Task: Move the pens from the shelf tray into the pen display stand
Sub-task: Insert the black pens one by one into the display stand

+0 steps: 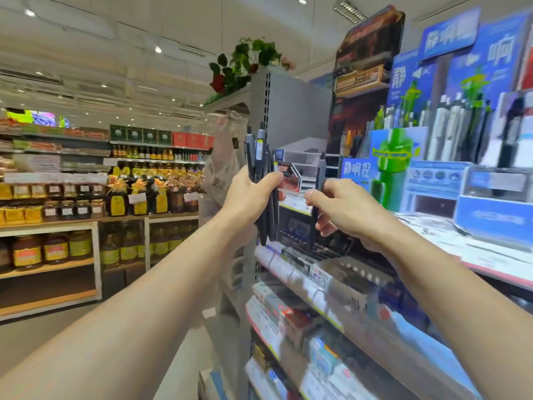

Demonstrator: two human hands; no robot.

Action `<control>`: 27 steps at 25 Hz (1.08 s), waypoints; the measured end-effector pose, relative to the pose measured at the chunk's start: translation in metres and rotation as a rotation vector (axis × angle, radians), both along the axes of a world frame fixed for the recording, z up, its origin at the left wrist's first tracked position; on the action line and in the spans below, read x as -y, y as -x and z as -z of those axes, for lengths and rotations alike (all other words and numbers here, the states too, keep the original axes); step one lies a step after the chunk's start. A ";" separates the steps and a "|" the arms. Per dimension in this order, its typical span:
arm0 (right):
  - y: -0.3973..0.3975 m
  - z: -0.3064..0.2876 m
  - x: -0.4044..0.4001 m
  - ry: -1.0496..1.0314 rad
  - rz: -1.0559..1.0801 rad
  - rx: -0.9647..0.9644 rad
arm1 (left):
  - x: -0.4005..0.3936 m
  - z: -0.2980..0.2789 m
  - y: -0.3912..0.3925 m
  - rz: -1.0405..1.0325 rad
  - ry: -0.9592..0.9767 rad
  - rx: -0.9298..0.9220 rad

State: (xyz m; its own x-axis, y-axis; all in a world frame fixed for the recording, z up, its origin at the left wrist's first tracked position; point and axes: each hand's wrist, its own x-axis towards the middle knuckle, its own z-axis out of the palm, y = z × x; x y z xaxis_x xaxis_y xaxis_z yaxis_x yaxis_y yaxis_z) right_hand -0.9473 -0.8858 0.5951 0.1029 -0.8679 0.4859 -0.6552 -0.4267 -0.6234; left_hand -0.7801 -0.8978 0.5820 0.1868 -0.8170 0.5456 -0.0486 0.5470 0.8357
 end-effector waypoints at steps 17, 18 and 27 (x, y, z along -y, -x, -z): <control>-0.071 -0.105 0.207 0.179 0.514 0.008 | 0.299 -0.116 -0.059 0.672 0.124 -0.020; -0.071 -0.111 0.213 0.183 0.528 0.013 | 0.304 -0.120 -0.058 0.689 0.118 -0.017; -0.044 -0.158 0.273 0.163 0.592 0.089 | 0.333 -0.159 -0.040 0.851 0.084 0.035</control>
